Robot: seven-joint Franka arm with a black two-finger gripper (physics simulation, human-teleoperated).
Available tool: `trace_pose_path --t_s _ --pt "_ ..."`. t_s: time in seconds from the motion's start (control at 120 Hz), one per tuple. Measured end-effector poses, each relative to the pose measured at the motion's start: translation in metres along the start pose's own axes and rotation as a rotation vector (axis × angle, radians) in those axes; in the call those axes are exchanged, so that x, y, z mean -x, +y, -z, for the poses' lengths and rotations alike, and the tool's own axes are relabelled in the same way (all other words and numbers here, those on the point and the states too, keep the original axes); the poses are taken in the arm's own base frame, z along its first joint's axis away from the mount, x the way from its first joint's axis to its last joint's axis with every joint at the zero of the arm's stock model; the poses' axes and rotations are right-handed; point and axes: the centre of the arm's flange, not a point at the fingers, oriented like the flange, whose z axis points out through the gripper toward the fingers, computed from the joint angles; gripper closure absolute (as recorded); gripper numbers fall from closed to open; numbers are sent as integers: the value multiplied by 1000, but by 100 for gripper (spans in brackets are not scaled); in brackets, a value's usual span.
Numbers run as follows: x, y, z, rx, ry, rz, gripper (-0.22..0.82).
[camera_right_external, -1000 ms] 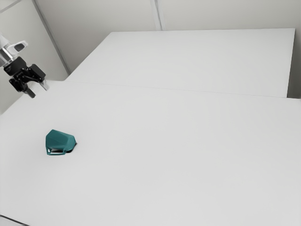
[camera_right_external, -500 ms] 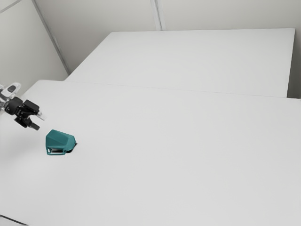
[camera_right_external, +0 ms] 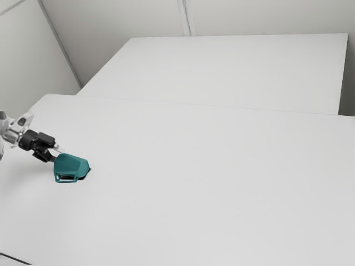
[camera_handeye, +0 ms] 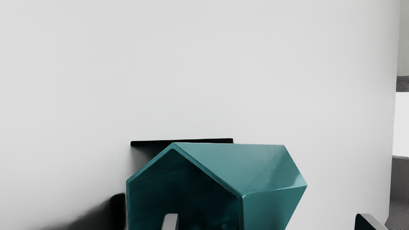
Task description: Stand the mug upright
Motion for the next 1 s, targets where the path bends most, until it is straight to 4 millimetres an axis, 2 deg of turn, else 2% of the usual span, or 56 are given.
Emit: trace_pose_path --t_s 0.1,0.15,0.2,0.342,0.483,0.625,0.867,1.0 --pt "-2 2 -7 22 6 -21 0" --pt "-3 3 -10 30 7 -33 5" --pt "-4 4 -11 34 9 -43 14" --pt "-6 7 -12 43 10 -70 48" --pt "-12 16 -16 59 14 -103 65" --pt "-18 26 -24 87 6 -136 73" --pt "-20 36 -28 121 5 -163 77" --pt "-25 66 -23 113 -4 -204 78"
